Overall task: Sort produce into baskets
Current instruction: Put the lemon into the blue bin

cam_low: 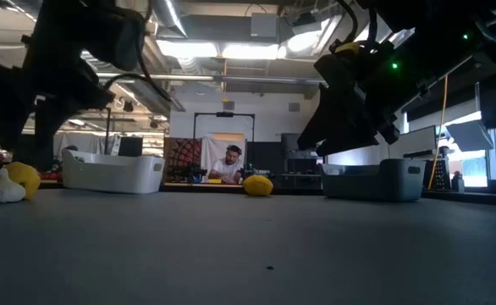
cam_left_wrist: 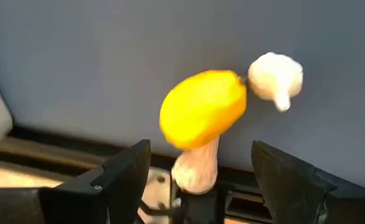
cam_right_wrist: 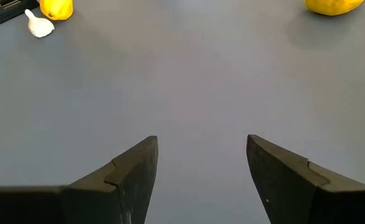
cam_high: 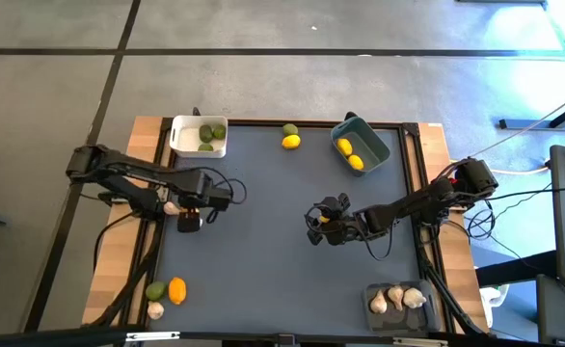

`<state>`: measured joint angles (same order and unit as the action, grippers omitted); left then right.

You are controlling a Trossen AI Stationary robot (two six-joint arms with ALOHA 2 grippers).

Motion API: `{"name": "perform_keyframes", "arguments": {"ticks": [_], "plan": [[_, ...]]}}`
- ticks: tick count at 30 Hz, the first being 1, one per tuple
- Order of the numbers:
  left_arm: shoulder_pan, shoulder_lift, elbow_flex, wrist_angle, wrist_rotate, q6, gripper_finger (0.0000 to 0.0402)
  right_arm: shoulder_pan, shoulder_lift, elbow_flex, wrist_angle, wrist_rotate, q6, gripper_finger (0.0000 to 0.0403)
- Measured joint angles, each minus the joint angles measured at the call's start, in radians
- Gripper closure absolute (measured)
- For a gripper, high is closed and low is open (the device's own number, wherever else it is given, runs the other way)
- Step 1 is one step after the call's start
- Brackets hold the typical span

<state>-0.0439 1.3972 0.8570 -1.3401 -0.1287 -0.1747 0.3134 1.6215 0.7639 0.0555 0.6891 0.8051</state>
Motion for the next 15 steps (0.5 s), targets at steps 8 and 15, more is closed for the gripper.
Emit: {"name": "perform_keyframes", "arguments": {"ticks": [8, 15], "plan": [[-0.023, 0.09, 0.0, 0.034, -0.003, 0.141, 0.0128, 0.0, 0.0, 0.0, -0.002, 0.0, -0.002, 0.0159], [-0.022, 0.16, 0.0, 0.084, -0.013, 0.206, 0.0128, 0.0, 0.0, 0.0, -0.004, 0.0, -0.002, 0.0159]]}}
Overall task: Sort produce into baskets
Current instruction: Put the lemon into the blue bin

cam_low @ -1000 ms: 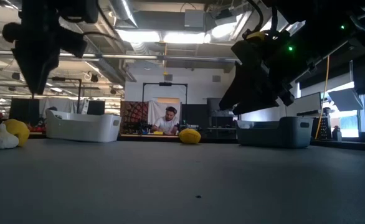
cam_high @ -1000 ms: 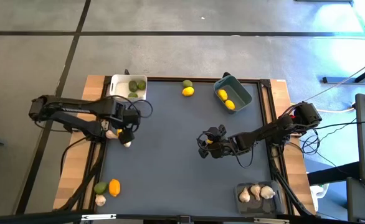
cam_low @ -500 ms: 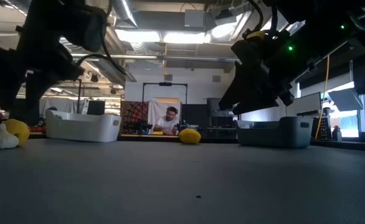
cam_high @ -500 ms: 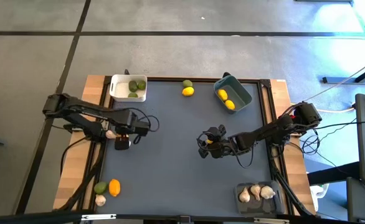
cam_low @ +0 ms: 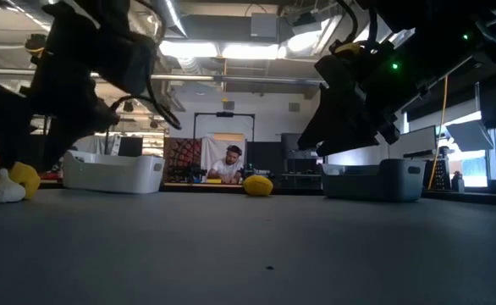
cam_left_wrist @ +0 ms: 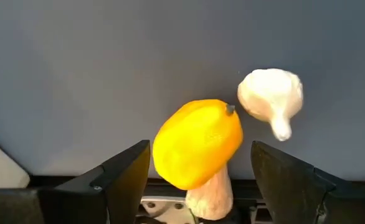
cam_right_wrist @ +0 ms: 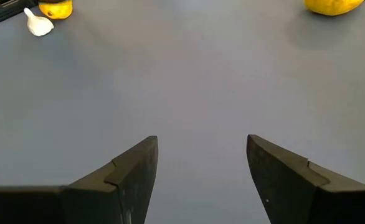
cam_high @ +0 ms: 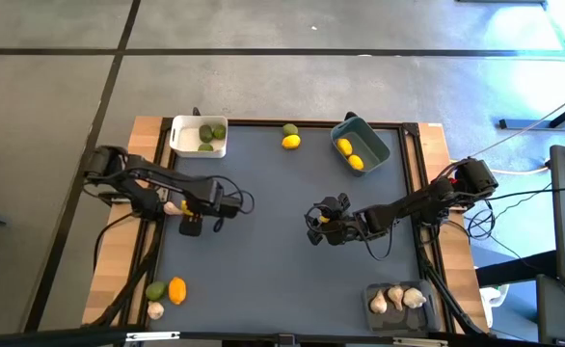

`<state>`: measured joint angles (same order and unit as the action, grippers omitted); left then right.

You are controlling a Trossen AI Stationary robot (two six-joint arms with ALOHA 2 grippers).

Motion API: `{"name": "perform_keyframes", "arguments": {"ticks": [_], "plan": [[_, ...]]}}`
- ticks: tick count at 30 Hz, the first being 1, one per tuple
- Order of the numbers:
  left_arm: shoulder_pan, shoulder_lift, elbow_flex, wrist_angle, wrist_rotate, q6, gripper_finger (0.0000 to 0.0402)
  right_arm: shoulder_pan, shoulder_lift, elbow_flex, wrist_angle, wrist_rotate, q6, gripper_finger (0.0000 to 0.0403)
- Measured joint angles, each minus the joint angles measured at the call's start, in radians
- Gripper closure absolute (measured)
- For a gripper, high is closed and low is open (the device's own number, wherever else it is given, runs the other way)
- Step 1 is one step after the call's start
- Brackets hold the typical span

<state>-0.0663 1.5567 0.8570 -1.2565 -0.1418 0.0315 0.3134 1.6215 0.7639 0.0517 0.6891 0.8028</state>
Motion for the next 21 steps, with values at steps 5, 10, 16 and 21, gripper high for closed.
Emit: {"name": "perform_keyframes", "arguments": {"ticks": [5, 10, 16, 21], "plan": [[0.002, 0.045, -0.047, 0.05, 0.033, 0.035, 0.0128, 0.0, 0.0, 0.0, -0.001, 0.0, 0.0, 0.0159], [0.001, 0.071, -0.077, 0.062, 0.025, 0.025, 0.0141, 0.0, 0.0, 0.0, 0.0, 0.0, 0.0, 0.0159], [0.001, 0.07, -0.077, 0.107, 0.024, 0.035, 0.0232, 0.0, 0.0, 0.0, 0.0, 0.01, -0.001, 0.0159], [0.001, 0.07, -0.076, 0.118, 0.024, 0.031, 0.0263, 0.0, 0.0, 0.0, 0.0, 0.009, -0.001, 0.0159]]}}
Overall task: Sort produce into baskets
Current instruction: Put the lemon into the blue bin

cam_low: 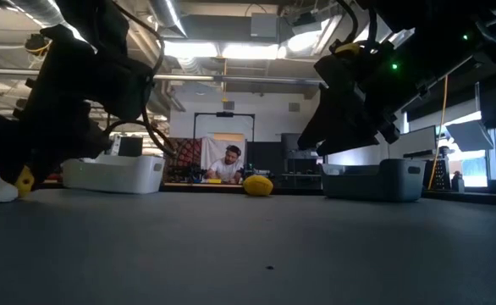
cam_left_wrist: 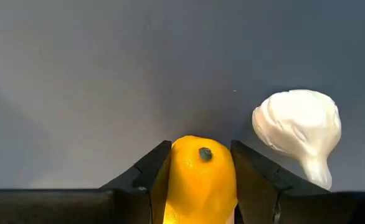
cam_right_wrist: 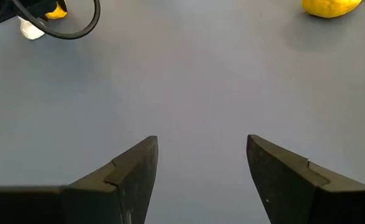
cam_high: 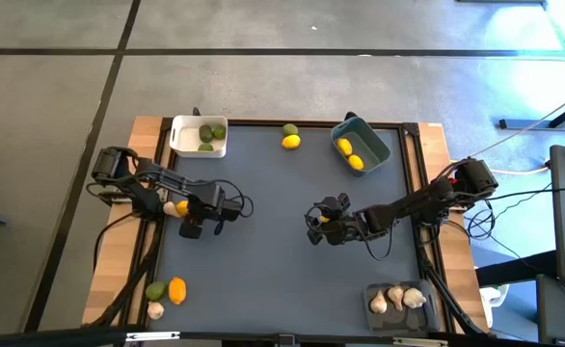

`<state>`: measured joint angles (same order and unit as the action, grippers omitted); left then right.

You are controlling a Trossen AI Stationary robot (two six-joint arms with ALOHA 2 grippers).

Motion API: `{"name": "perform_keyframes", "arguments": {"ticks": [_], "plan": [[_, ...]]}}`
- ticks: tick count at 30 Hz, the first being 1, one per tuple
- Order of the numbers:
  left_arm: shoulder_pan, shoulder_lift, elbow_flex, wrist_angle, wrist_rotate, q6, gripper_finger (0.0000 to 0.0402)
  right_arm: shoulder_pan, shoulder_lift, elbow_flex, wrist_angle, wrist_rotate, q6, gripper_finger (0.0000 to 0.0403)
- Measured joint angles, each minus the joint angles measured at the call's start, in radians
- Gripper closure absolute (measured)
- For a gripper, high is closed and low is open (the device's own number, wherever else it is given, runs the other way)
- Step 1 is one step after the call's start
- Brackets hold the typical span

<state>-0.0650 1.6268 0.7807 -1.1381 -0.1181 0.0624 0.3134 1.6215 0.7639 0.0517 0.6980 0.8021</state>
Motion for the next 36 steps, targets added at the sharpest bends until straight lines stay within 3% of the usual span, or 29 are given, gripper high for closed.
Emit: {"name": "perform_keyframes", "arguments": {"ticks": [8, 17, 24, 36], "plan": [[0.0, 0.0, 0.006, -0.005, 0.0, -0.038, 0.0261, 0.0, 0.0, 0.0, 0.004, -0.001, 0.002, 0.0159], [0.0, -0.024, 0.109, -0.024, -0.017, -0.058, 0.026, 0.0, 0.0, 0.0, 0.007, -0.001, 0.003, 0.0159], [0.0, -0.133, 0.162, -0.015, -0.068, -0.077, 0.0259, 0.0, 0.0, 0.0, 0.008, -0.001, 0.004, 0.0159], [0.0, -0.351, 0.167, 0.224, -0.082, -0.129, 0.025, -0.005, 0.0, 0.0, 0.054, -0.064, -0.004, 0.0159]]}}
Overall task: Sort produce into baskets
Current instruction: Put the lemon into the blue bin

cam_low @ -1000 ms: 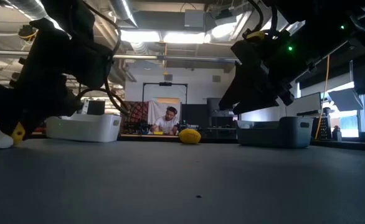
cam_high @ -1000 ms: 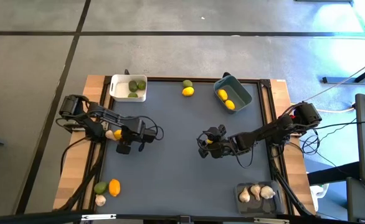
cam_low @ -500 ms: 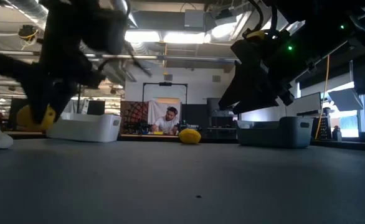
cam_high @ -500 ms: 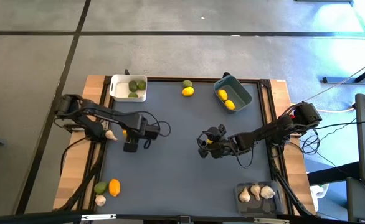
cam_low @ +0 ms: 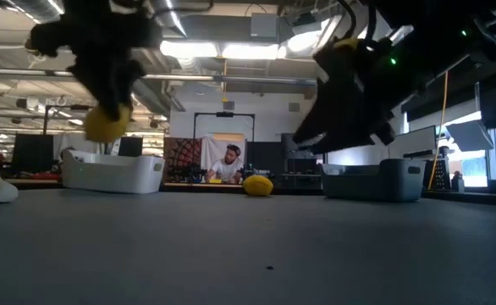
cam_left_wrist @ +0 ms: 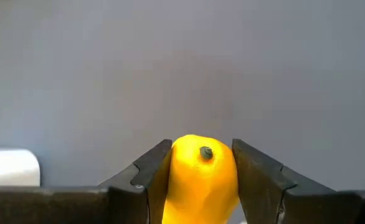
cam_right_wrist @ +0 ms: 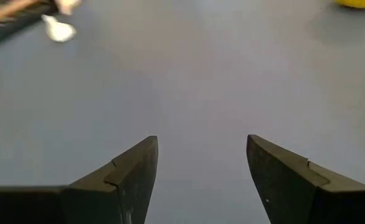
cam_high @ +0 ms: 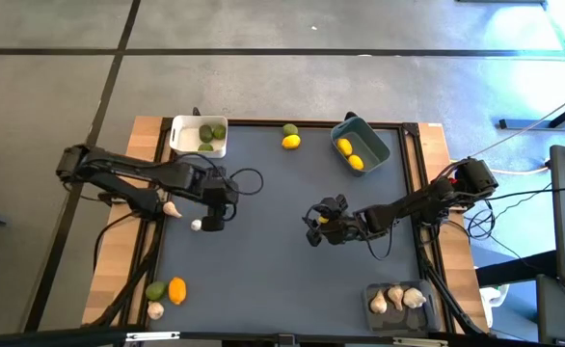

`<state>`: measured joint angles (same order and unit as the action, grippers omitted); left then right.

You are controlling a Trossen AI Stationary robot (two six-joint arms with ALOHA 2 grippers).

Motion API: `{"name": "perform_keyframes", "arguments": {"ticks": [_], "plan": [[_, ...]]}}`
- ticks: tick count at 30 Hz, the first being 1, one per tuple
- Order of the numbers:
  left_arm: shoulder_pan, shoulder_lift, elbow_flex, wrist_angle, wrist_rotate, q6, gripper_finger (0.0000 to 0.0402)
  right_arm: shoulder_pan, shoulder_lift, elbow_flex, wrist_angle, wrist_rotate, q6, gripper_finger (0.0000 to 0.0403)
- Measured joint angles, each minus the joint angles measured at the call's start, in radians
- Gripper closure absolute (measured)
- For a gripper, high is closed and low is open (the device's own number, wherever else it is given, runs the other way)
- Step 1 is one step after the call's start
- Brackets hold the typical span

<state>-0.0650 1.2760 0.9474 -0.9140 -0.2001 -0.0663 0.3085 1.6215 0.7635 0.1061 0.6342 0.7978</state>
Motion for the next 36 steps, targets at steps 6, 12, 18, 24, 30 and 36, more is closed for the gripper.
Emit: {"name": "perform_keyframes", "arguments": {"ticks": [6, 12, 18, 24, 30, 36], "plan": [[0.0, -0.035, 0.0, 0.183, 0.0, 0.03, 0.025, -0.061, 0.0, 0.0, 0.239, -0.135, -0.172, 0.0159], [0.0, -0.024, -0.029, 0.381, 0.021, 0.042, 0.0249, -0.093, 0.0, 0.001, 0.405, -0.279, -0.28, 0.0143], [0.0, -0.021, -0.066, 0.585, 0.042, 0.033, 0.0249, -0.107, 0.0, 0.023, 0.419, -0.26, -0.327, 0.0078], [-0.001, 0.0, -0.073, 0.763, 0.044, -0.026, 0.0249, -0.105, 0.0, 0.057, 0.425, -0.287, -0.44, 0.0058], [-0.011, 0.05, -0.073, 0.92, 0.044, -0.062, 0.0249, -0.106, 0.0, 0.061, 0.484, -0.287, -0.493, 0.0078], [-0.028, 0.117, -0.073, 1.074, 0.044, -0.063, 0.0249, -0.106, 0.0, 0.061, 0.519, -0.29, -0.523, 0.0103]]}}
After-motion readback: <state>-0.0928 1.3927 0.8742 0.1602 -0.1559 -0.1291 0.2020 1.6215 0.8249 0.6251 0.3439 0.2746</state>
